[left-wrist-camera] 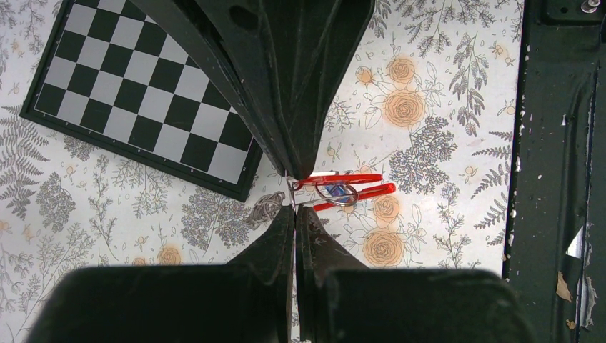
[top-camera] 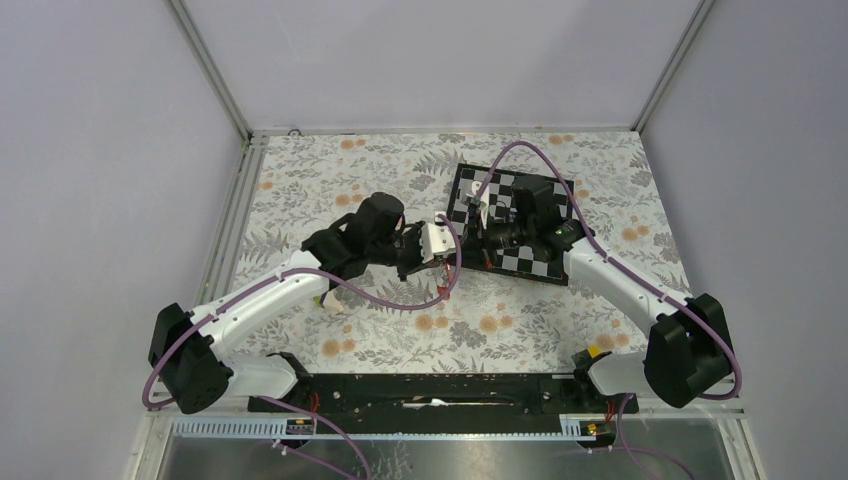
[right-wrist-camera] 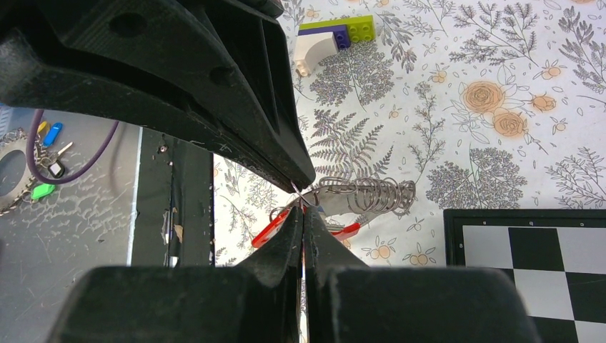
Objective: Put the keys on the keyring
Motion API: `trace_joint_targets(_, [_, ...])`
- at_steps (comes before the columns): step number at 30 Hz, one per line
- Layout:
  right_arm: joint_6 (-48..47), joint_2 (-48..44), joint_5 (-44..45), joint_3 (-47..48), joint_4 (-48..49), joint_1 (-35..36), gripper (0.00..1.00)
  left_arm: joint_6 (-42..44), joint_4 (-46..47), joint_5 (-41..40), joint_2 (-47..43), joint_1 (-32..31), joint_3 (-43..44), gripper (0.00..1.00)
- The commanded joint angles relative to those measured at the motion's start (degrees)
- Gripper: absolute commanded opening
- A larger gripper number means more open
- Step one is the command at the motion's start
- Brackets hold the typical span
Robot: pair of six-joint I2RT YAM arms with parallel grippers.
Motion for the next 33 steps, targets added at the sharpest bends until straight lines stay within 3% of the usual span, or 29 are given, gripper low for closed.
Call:
trace_joint_targets(1, [-1.7,0.8,1.6,1.1,0.3,-0.7,0.00,0.7,2.3,3.1,-1.8,-0.6,0.2,0.00])
trace_joint_targets(33, [-0.7,0.0,-2.7,1.7,1.0,-0.8,0.00,0.9,2.3,3.2,-0.5,-0.8,0.3,0.00])
